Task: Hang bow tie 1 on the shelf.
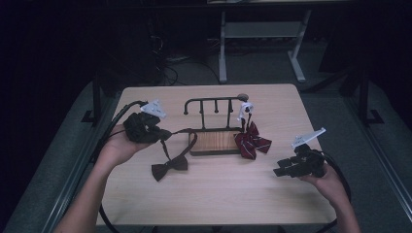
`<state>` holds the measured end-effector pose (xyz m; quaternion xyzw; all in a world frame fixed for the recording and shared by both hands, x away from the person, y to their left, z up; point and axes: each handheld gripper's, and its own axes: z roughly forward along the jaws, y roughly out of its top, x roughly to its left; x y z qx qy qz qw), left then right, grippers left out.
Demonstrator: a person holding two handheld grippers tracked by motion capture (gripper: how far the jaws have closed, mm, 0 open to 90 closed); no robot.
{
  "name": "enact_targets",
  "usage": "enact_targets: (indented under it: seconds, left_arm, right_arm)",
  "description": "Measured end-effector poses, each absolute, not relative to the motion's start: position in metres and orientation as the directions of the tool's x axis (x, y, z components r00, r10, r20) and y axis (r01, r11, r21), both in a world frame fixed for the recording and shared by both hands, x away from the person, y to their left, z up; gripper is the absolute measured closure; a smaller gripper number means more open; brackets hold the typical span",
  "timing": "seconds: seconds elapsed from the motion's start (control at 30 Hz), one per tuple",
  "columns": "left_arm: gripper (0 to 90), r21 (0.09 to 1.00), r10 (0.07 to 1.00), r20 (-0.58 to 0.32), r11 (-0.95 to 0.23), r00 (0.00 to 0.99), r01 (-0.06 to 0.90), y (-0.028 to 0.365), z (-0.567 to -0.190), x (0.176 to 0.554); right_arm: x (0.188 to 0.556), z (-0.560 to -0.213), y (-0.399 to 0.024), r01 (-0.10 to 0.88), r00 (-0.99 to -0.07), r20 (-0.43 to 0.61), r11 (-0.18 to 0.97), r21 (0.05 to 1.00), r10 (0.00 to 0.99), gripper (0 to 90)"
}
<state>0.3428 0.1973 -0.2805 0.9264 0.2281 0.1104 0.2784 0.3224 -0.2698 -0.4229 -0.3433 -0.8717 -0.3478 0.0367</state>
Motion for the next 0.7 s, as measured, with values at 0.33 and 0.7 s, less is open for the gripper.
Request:
enact_targets:
  seconds: [0.33,0.7]
  left_arm:
    - [90.0,0.555,0.479,0.074,-0.749,0.875,0.362,0.194,-0.273,0.348]
    - [90.0,0.538,0.469,0.089,-0.765,0.879,0.355,0.193,-0.259,0.352]
  right_arm:
    - [0.324,-0.422,-0.272,0.629,-0.756,0.307,0.513,0.585,0.578,53.0]
    - [0.324,-0.42,-0.272,0.624,-0.76,0.299,0.518,0.585,0.577,53.2]
